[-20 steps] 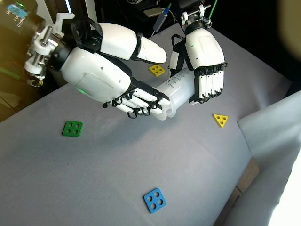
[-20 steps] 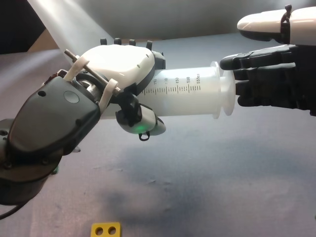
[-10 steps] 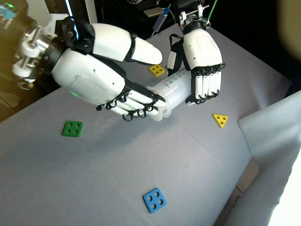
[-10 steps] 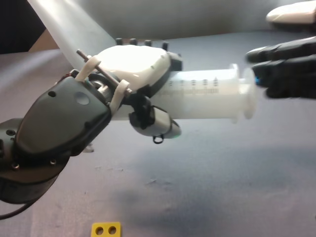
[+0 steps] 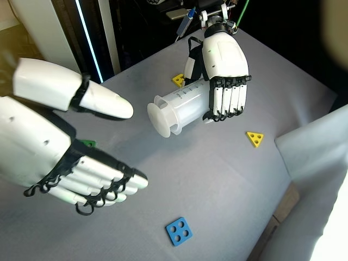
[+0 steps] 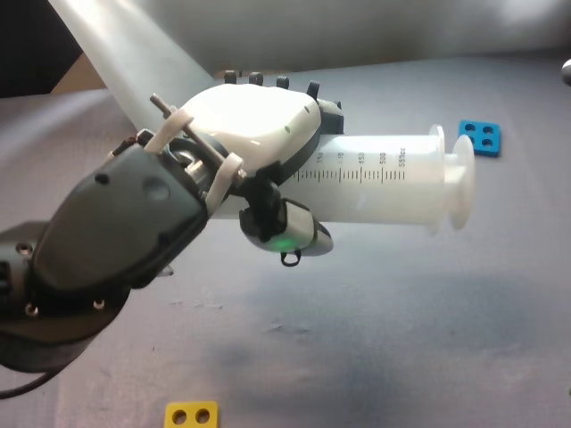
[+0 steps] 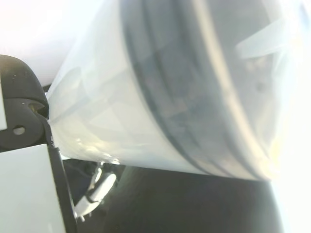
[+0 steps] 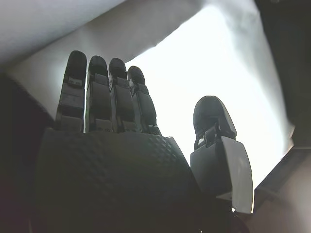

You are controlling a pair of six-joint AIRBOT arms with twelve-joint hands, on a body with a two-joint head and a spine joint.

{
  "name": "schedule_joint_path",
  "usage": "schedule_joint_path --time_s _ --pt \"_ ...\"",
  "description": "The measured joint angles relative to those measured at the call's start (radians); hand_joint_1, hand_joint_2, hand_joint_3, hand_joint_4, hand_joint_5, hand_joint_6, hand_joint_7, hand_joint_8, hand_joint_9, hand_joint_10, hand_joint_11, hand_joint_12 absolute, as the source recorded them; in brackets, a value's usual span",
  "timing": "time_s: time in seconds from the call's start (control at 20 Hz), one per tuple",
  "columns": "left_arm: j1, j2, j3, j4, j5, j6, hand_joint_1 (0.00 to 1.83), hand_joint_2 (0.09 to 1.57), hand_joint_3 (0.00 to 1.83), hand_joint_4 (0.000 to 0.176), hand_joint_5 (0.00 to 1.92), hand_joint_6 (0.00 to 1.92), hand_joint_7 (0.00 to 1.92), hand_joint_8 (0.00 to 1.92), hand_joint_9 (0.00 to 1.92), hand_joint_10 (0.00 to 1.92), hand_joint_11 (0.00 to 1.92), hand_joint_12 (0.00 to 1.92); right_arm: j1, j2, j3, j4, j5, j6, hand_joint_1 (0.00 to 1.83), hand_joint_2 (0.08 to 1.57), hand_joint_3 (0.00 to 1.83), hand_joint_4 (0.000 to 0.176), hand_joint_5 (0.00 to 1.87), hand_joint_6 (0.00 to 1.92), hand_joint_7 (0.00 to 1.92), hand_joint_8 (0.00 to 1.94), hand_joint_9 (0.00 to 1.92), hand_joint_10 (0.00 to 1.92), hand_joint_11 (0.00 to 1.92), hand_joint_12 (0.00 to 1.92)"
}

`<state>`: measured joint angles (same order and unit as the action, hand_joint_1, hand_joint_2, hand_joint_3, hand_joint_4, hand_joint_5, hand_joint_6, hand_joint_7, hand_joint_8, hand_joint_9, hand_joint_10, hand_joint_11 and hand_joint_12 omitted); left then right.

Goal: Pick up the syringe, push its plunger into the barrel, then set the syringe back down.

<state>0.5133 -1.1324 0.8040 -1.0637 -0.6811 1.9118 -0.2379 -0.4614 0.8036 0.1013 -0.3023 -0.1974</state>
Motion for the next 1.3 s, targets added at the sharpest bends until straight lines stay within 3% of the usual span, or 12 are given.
schedule_joint_path --time_s 0.35,0.55,0.8,1.0,1.15,1.25,1.3 --pt "0.135 -0.042 0.025 0.098 -0.003 -0.097 1.32 1.29 0.0 0.0 0.69 1.26 0.6 1.69 0.58 1.69 0.46 1.59 -0.009 0.002 0.005 -0.001 0.163 -0.527 0.0 1.26 0.0 0.0 0.18 0.0 0.17 0.0 0.13 0.0 0.0 0.38" --pt "0.19 -0.064 0.046 0.123 -0.013 -0.138 1.32 1.29 0.0 0.0 0.7 1.22 0.6 1.69 0.58 1.68 0.47 1.57 -0.009 0.002 0.005 0.0 0.199 -0.599 0.0 1.26 0.0 0.0 0.16 0.0 0.15 0.0 0.12 0.0 0.0 0.34" --pt "0.208 -0.084 0.045 0.147 -0.032 -0.155 1.32 1.29 0.0 0.0 0.69 1.23 0.61 1.7 0.58 1.68 0.46 1.58 -0.008 0.002 -0.037 -0.001 0.259 -0.791 0.0 1.26 0.0 0.0 0.17 0.0 0.15 0.0 0.12 0.0 0.0 0.34" --pt "0.217 -0.084 0.043 0.146 -0.043 -0.16 1.32 1.28 0.0 0.0 0.71 1.27 0.63 1.63 0.6 1.66 0.46 1.58 -0.008 0.003 -0.055 -0.108 0.346 -0.8 0.0 1.27 0.0 0.0 0.17 0.0 0.16 0.0 0.13 0.0 0.0 0.34" --pt "0.22 -0.084 0.043 0.151 -0.051 -0.164 1.32 1.28 0.0 0.0 0.71 1.25 0.62 1.66 0.58 1.68 0.46 1.58 -0.008 0.008 -0.068 -0.266 0.362 -0.8 0.0 1.26 0.0 0.0 0.17 0.0 0.17 0.0 0.13 0.0 0.0 0.37" --pt "0.226 -0.084 0.043 0.152 -0.051 -0.168 1.32 1.28 0.0 0.0 0.71 1.25 0.63 1.66 0.58 1.66 0.44 1.56 -0.008 0.007 -0.071 -0.275 0.361 -0.772 0.0 1.26 0.0 0.0 0.18 0.0 0.18 0.0 0.14 0.01 0.0 0.4" --pt "0.228 -0.084 0.042 0.148 -0.05 -0.169 1.11 1.22 0.0 0.0 0.45 1.01 0.42 1.25 0.33 1.36 0.16 1.5 -0.008 0.007 -0.073 -0.275 0.354 -0.725 0.0 1.26 0.0 0.0 0.17 0.0 0.16 0.0 0.13 0.0 0.0 0.39"
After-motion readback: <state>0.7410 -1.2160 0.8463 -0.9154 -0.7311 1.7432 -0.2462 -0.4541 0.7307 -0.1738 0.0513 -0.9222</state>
